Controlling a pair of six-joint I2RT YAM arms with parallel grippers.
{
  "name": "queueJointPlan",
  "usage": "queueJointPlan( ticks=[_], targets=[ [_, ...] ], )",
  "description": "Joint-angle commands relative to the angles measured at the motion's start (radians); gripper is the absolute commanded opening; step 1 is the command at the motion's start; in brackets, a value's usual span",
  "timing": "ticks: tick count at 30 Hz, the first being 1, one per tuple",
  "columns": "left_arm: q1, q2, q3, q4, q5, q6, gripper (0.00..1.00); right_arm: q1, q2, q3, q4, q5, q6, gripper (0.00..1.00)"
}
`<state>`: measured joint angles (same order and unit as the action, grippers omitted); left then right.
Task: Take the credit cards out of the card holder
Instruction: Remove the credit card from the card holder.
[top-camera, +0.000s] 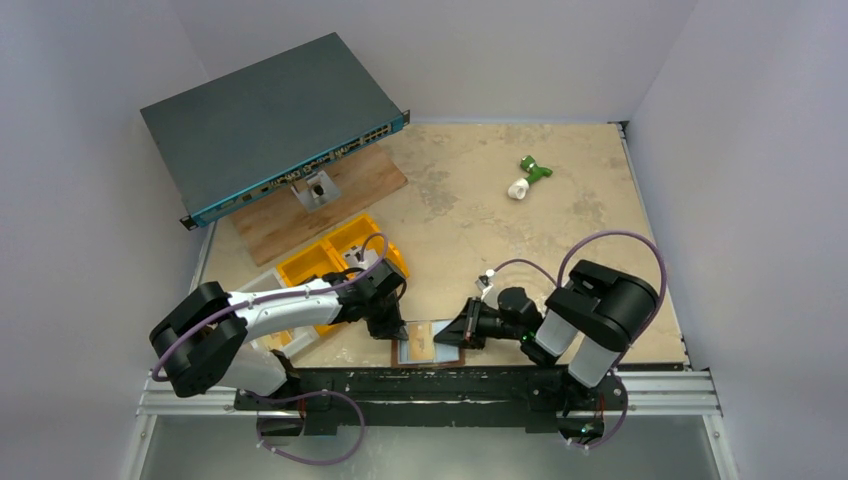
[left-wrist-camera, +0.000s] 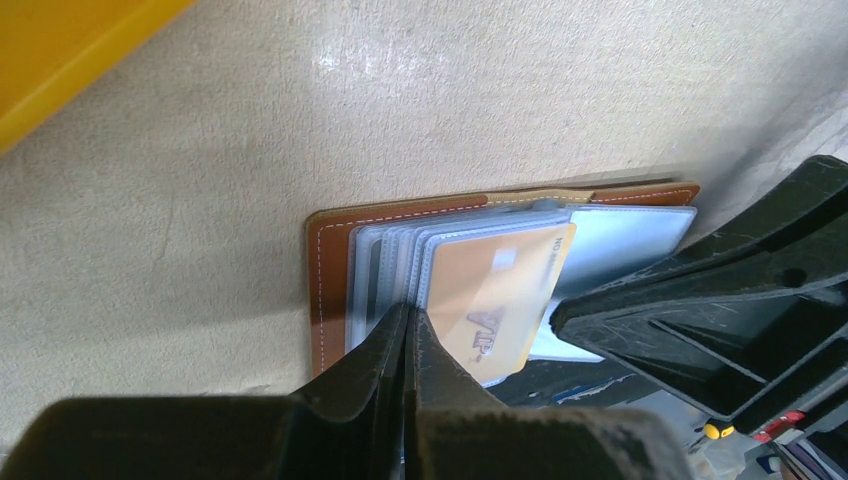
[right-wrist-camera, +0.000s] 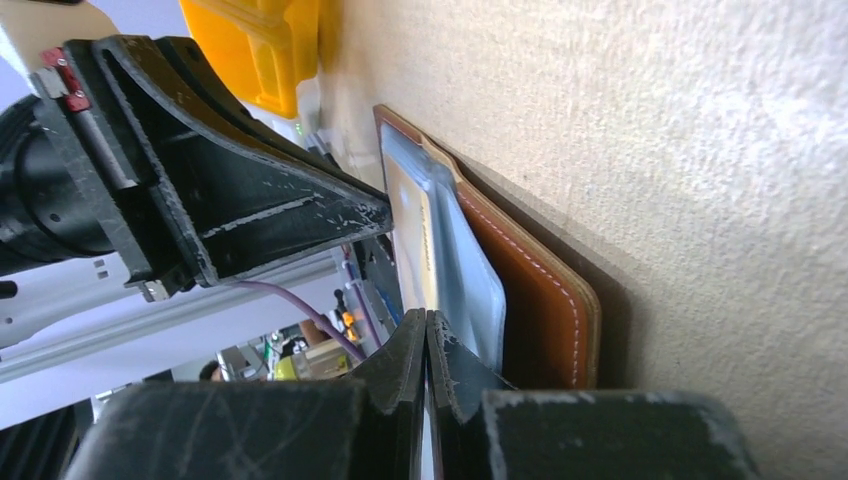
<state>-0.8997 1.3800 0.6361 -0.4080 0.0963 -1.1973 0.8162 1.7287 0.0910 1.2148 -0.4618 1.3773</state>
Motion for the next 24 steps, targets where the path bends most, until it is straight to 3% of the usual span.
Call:
queueJointPlan(
  ticks=[1, 3, 8, 16, 24],
  targets=[
    [-0.006, 0.028, -0.047, -0.083, -0.093, -0.003, 0.00, -0.008, -0.081, 0.009, -0.094, 0.025, -0.052, 0.00],
    [-0.006, 0.027, -0.047, -0.083, -0.092, 0.000, 0.00, -0.009, -0.108, 0.023, -0.159, 0.032, -0.081, 0.02],
    [-0.005, 0.029, -0.047, -0.079, -0.090, 0.001, 0.00, -0.008, -0.105, 0.053, -0.206, 0.021, -0.115, 0.24],
    [-0.006, 0.038, -0.038, -0.075, -0.088, 0.005, 0.00, -0.008, -0.023, 0.068, -0.131, 0.008, -0.102, 0.23],
    [-0.005, 0.053, -0.032, -0.069, -0.083, 0.008, 0.00, -0.008, -0.009, 0.062, -0.099, 0.004, -0.090, 0.12]
  ],
)
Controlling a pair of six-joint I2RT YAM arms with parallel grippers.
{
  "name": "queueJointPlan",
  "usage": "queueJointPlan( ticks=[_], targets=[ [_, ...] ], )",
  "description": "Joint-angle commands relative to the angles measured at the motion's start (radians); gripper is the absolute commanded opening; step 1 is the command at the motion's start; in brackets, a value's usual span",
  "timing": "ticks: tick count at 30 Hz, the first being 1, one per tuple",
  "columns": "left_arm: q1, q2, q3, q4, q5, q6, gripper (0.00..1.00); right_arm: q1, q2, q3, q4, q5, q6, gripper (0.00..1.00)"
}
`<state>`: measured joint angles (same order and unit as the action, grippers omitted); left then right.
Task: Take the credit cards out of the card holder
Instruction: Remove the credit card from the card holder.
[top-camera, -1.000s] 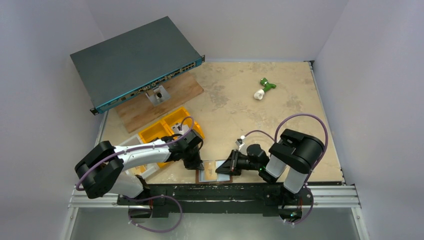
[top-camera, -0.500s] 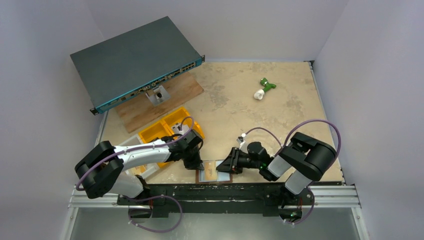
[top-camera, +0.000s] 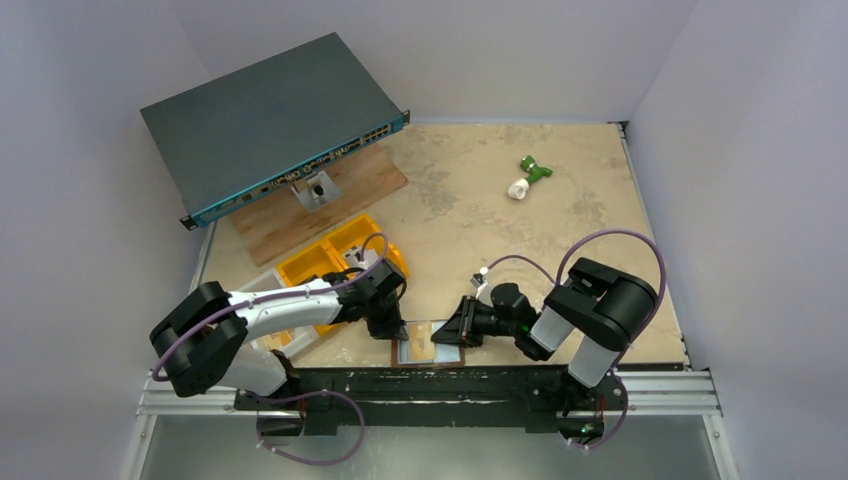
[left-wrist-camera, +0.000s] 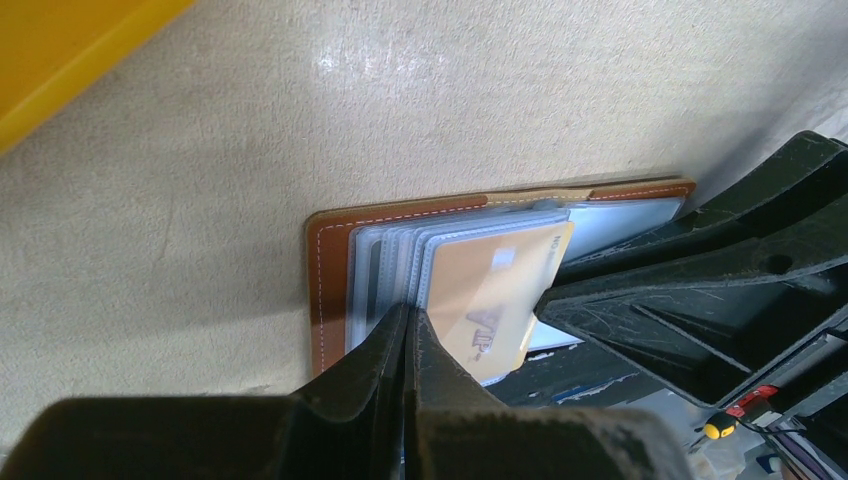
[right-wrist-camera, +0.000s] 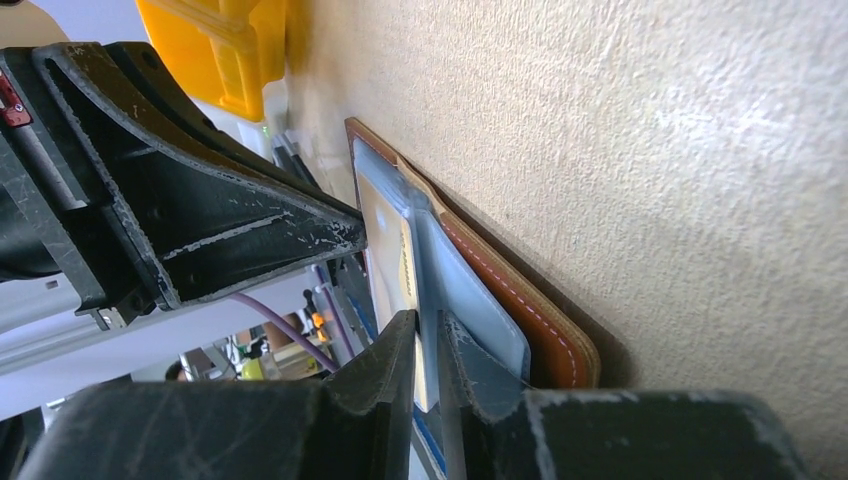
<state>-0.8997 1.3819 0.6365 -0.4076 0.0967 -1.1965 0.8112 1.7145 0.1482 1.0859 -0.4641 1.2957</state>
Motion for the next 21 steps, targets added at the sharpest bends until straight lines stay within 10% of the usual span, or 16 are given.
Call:
queueJointPlan(
  ticks=[1, 21],
  targets=[
    [-0.005, 0.053, -0.032, -0.068, -0.082, 0.008, 0.00, -0.003, 0.005, 0.007, 0.033, 0.006, -0.007, 0.12],
    [-0.005, 0.071, -0.024, -0.069, -0.078, 0.014, 0.00, 0.005, -0.025, 0.029, -0.008, 0.005, -0.022, 0.09]
  ],
)
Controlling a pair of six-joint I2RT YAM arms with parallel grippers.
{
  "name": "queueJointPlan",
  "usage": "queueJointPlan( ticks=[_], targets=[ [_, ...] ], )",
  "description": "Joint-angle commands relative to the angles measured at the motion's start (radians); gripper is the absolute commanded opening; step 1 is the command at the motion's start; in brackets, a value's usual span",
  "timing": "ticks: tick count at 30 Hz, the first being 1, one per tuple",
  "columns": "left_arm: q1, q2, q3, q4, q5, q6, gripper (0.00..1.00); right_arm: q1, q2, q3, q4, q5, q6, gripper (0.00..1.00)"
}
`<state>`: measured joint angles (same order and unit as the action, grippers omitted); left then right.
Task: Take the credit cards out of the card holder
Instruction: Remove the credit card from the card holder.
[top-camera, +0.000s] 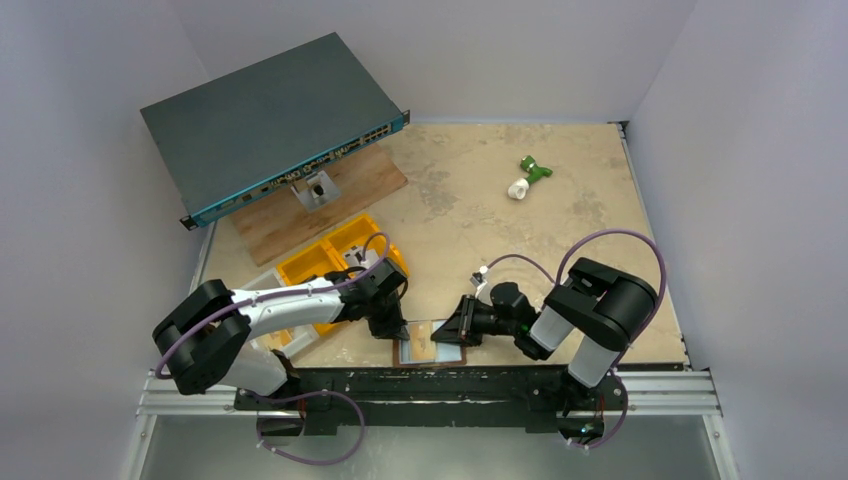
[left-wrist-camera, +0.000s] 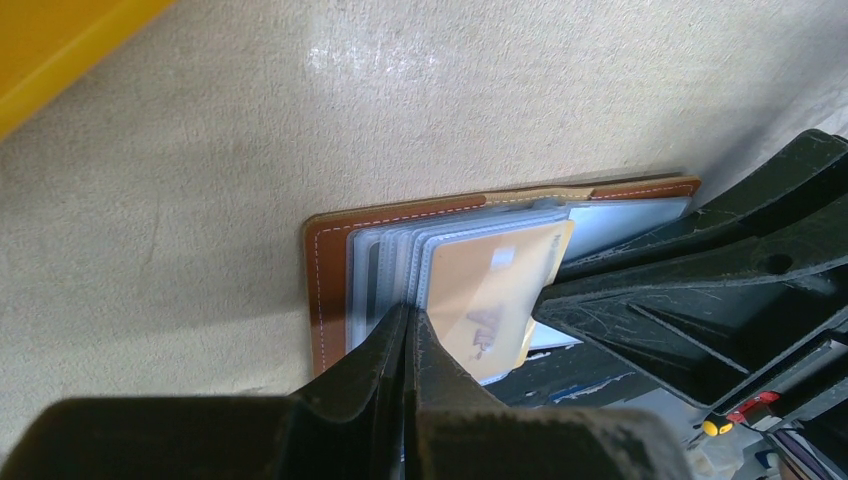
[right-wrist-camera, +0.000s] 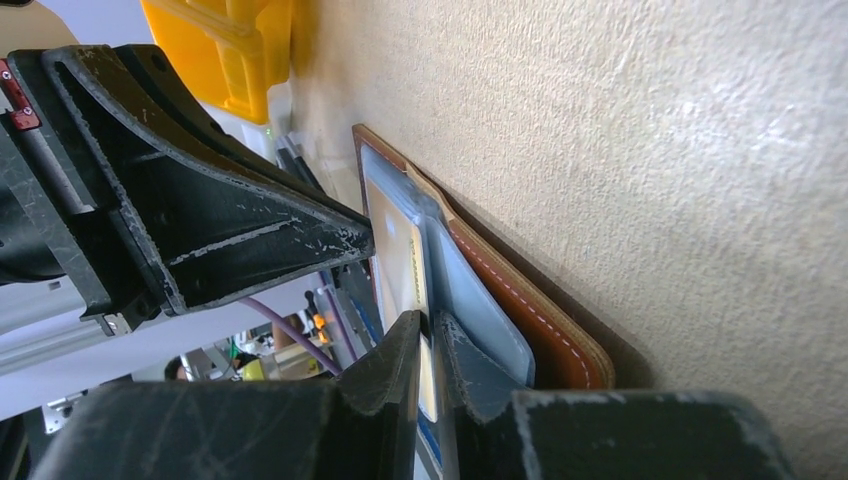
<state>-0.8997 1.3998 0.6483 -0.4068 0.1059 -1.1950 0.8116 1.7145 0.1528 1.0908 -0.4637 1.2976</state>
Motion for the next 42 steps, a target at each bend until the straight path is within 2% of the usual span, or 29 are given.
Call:
queueJointPlan(
  ticks=[1, 4, 14, 18, 23, 26, 29, 36, 42],
  targets=[
    [-0.005, 0.053, -0.035, -0.075, -0.090, 0.012, 0.00, 0.005, -0.032, 0.025, -0.025, 0.007, -0.029, 0.06],
    [-0.006, 0.052, -0.035, -0.087, -0.097, 0.009, 0.00, 0.004, -0.062, 0.024, -0.072, 0.016, -0.048, 0.00],
    [0.030, 0.017, -0.065, -0.114, -0.102, 0.027, 0.00, -0.007, -0.217, 0.017, -0.342, 0.100, -0.136, 0.00],
    [0.039, 0.004, -0.072, -0.115, -0.102, 0.035, 0.00, -0.015, -0.262, 0.017, -0.395, 0.113, -0.157, 0.00],
    [0.038, 0.011, -0.069, -0.103, -0.100, 0.035, 0.00, -0.015, -0.214, 0.029, -0.324, 0.072, -0.162, 0.31],
    [0.038, 0.012, -0.068, -0.097, -0.096, 0.033, 0.00, -0.016, -0.162, 0.034, -0.260, 0.051, -0.146, 0.36],
    [0.038, 0.010, -0.068, -0.096, -0.094, 0.034, 0.00, -0.015, -0.125, 0.033, -0.204, 0.036, -0.129, 0.31],
    [0.038, 0.009, -0.069, -0.095, -0.092, 0.035, 0.00, -0.018, -0.133, 0.030, -0.220, 0.028, -0.127, 0.02],
    [0.038, -0.006, -0.077, -0.099, -0.092, 0.039, 0.00, -0.058, -0.312, 0.024, -0.465, 0.096, -0.203, 0.00]
  ],
)
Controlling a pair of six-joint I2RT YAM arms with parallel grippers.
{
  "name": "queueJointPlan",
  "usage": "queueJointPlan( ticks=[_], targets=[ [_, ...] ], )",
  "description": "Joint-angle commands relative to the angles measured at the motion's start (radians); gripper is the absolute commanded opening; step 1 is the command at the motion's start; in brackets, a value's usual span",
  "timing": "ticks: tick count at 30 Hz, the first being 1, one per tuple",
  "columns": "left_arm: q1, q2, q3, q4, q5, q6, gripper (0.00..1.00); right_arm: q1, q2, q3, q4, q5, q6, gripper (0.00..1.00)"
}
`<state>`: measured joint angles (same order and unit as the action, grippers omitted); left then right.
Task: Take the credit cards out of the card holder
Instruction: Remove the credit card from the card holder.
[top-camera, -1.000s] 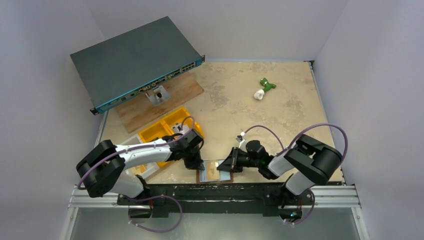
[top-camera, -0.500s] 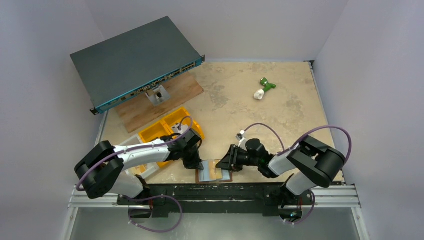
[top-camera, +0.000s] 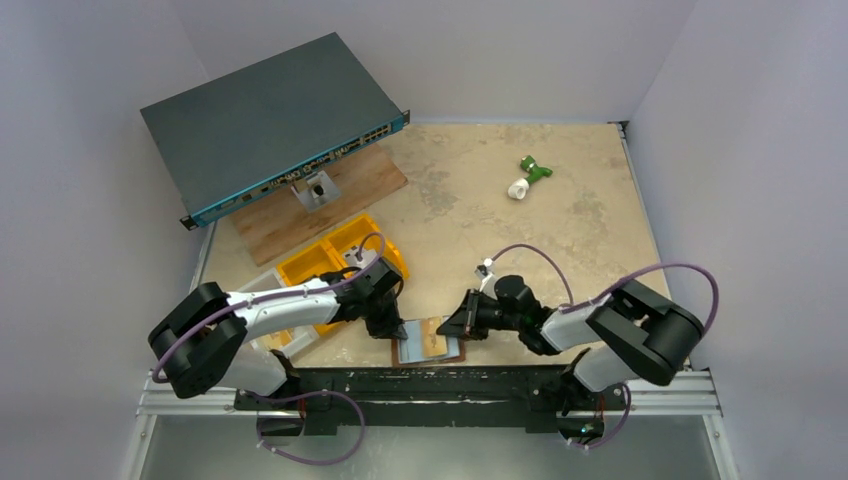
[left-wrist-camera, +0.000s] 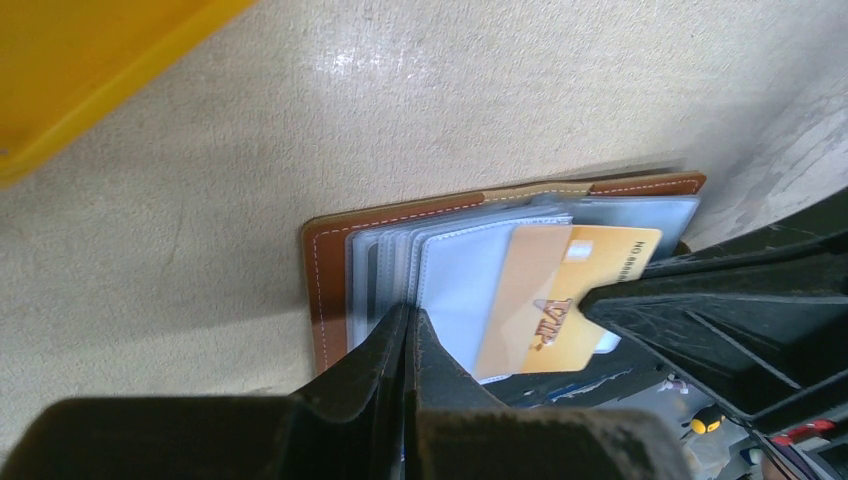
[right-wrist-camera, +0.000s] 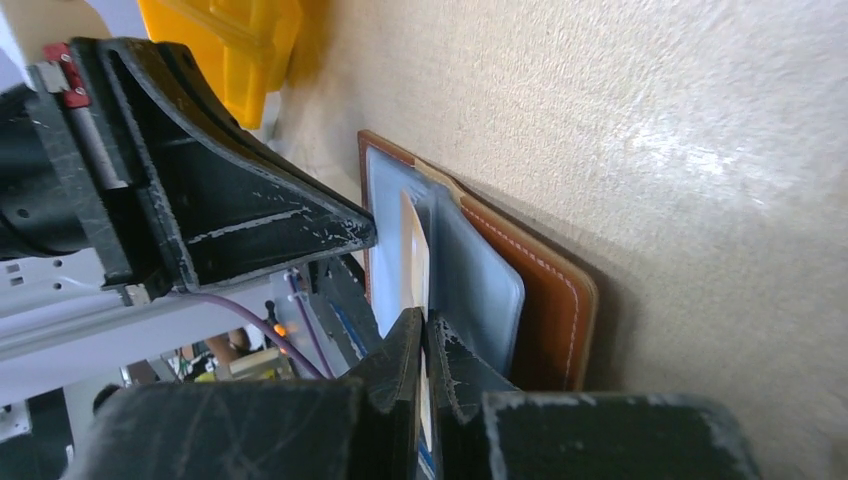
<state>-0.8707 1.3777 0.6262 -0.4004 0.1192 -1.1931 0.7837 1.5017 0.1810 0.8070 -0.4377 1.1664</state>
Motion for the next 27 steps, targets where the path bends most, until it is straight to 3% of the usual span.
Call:
queueJointPlan(
  ticks=[1, 7, 18, 20, 23, 27],
  targets=[
    [0.009, 0.015, -0.056, -0.106, -0.106, 0.038, 0.00, -0.034, -0.135, 0.001, -0.234, 0.085, -0.085, 0.00],
    [0.009, 0.011, -0.057, -0.097, -0.102, 0.048, 0.00, -0.037, -0.322, 0.043, -0.456, 0.155, -0.128, 0.00],
    [0.008, -0.086, 0.028, -0.128, -0.092, 0.116, 0.01, -0.037, -0.429, 0.139, -0.601, 0.149, -0.155, 0.00],
    [0.009, -0.136, 0.064, -0.163, -0.103, 0.134, 0.13, -0.037, -0.443, 0.172, -0.638, 0.152, -0.163, 0.00],
    [0.009, -0.217, 0.116, -0.215, -0.114, 0.170, 0.44, -0.037, -0.466, 0.208, -0.671, 0.147, -0.167, 0.00],
    [0.010, -0.303, 0.169, -0.269, -0.112, 0.229, 0.76, -0.038, -0.475, 0.241, -0.678, 0.131, -0.157, 0.00]
  ],
)
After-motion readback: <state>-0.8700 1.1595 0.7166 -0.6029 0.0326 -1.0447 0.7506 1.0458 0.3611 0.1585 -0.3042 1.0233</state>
